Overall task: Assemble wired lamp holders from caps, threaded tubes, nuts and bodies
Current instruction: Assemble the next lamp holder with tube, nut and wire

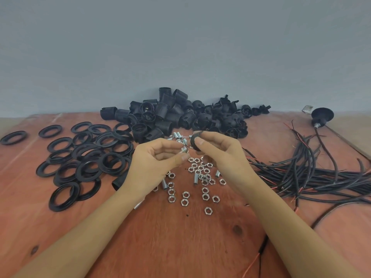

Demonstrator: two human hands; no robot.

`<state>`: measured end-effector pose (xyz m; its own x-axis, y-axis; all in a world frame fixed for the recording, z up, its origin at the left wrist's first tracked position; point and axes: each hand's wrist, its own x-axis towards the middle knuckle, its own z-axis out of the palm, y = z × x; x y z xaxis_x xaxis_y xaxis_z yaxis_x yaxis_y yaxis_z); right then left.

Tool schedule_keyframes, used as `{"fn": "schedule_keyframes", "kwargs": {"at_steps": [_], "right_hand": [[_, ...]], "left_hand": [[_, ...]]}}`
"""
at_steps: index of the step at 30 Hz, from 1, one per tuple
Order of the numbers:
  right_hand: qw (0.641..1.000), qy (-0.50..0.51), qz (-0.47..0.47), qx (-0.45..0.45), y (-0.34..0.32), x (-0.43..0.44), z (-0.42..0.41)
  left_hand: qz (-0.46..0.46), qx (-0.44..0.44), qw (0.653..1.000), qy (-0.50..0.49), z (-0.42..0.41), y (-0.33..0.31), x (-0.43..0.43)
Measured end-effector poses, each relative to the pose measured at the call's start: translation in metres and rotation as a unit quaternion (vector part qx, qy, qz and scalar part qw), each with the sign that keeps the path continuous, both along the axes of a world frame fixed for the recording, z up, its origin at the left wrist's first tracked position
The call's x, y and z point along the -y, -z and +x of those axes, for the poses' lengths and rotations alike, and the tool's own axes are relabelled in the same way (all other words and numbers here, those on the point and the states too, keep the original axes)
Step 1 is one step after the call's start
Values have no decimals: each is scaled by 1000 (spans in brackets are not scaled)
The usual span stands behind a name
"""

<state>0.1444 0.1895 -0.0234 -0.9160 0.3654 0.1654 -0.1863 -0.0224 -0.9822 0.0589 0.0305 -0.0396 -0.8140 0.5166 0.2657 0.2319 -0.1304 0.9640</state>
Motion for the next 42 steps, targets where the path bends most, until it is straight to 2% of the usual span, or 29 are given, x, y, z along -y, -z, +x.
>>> {"fn": "schedule_keyframes", "kwargs": {"at_steps": [6, 11, 19, 28, 32, 36, 39, 42], "right_hand": [[998, -58, 38, -1, -1, -5, 3], [995, -83, 56, 1, -4, -14, 6], [995, -76, 63, -18, -4, -12, 6], [994, -94, 64, 5, -5, -17, 7], [992, -86, 74, 57, -7, -16, 7], [987, -99, 68, 109, -10, -12, 9], [979, -79, 99, 158, -10, -9, 8], [981, -55, 98, 158, -10, -3, 7]], "left_hand": [[1, -12, 1000, 12, -1, 2, -2], [-50, -111, 993, 1, 0, -1, 0], [25, -37, 999, -17, 1, -1, -1], [10, -101, 995, 1, 0, 1, 0], [-2, -193, 981, 9, 0, 0, 3], [-12, -329, 944, -2, 0, 0, 3], [7, -352, 936, -7, 1, 0, 1], [17, -351, 936, -8, 0, 2, 2]]}}
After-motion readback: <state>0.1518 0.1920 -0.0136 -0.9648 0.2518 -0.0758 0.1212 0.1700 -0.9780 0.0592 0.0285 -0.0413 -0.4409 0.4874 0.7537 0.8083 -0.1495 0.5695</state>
